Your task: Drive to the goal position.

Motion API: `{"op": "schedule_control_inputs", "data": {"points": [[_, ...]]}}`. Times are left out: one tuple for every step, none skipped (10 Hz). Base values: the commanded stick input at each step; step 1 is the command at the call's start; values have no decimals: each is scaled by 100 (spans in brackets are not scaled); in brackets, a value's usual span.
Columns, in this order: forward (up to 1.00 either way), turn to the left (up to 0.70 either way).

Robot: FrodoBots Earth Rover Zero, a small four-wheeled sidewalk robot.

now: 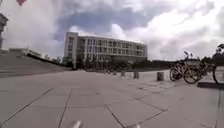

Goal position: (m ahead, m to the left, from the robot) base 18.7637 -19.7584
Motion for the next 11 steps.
{"op": "schedule_control_inputs", "data": {"points": [[70,0],[70,0],[70,0],[70,0],[70,0],[70,0],[70,0],[70,0],[70,0],[70,0],[70,0]]}}
